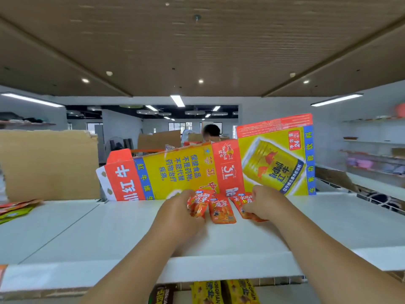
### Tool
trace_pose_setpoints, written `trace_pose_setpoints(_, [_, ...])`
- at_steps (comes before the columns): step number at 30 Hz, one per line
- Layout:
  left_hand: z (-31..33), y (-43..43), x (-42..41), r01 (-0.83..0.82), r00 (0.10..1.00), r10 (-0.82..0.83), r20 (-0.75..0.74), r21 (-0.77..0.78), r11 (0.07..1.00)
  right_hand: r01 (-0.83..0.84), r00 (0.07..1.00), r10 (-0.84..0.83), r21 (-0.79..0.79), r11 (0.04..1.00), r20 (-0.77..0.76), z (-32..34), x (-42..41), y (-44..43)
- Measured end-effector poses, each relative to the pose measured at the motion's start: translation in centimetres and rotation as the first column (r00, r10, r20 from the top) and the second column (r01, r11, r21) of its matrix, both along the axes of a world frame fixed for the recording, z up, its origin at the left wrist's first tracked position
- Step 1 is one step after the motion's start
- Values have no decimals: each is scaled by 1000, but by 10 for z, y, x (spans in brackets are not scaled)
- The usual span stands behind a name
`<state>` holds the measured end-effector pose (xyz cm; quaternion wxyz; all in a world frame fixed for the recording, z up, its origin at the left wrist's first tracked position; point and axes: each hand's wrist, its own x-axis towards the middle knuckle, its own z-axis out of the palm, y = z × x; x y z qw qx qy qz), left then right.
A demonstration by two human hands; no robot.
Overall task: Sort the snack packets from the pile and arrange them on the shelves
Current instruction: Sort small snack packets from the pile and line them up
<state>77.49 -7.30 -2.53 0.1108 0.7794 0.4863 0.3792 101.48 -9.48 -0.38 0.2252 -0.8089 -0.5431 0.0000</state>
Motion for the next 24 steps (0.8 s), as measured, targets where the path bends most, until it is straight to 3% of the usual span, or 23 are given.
trace_pose_setpoints(7, [-7,7,1,-43,999,43,-10,-3,999,-83,996,84,-36,996,11,-8,5,26])
trace_pose_setpoints(24, [-13,10,1,-59,998,60,-36,15,998,-38,993,37,2,999,110,-24,8,37])
